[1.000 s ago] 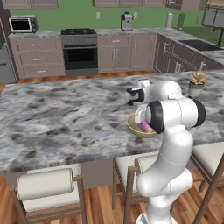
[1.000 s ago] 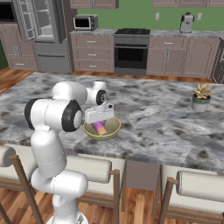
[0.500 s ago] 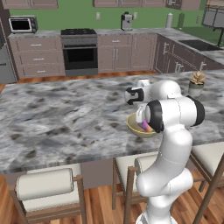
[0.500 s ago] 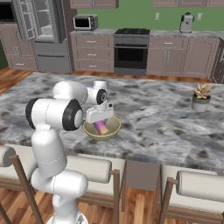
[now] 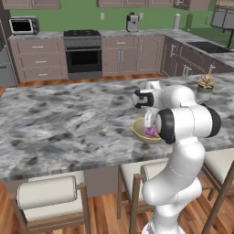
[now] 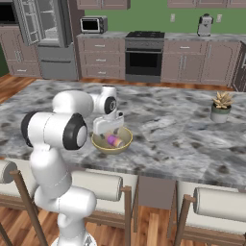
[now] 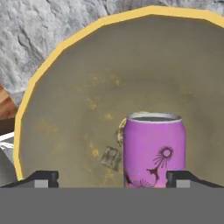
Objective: Open the fridge, grab two sodas, and place both sodas inside the bowl with ice on the dining counter.
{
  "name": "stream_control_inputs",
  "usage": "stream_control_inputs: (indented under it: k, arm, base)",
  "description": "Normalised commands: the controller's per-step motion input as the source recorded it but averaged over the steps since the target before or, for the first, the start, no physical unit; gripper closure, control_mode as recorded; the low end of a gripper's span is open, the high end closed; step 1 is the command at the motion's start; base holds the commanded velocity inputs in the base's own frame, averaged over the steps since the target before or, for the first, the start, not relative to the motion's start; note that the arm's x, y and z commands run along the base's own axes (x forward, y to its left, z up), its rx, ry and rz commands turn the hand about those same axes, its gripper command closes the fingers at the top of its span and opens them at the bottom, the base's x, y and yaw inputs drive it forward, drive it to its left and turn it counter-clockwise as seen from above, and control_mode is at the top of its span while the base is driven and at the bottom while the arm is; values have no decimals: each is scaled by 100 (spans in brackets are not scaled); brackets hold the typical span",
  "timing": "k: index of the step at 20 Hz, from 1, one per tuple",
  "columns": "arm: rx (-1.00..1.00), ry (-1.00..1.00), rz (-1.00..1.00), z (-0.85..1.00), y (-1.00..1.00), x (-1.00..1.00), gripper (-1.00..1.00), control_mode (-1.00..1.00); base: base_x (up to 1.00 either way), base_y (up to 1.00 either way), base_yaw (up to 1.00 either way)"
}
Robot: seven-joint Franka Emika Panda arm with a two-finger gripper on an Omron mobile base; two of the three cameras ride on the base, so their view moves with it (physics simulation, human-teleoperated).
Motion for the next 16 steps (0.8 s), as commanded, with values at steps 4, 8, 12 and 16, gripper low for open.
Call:
stream_control_inputs:
  k: [4, 8, 12, 16]
  arm:
    - [3, -7, 0, 47, 0, -35, -100, -100]
    - [1, -3, 0, 43, 10, -43, -100, -100]
    - [0, 0, 0, 37, 22, -43, -100, -100]
    - [0, 0, -1, 27, 27, -44, -100, -100]
  base:
    - [0, 0, 0]
    - [0, 0, 0]
    - [0, 0, 0]
    - [0, 0, 0]
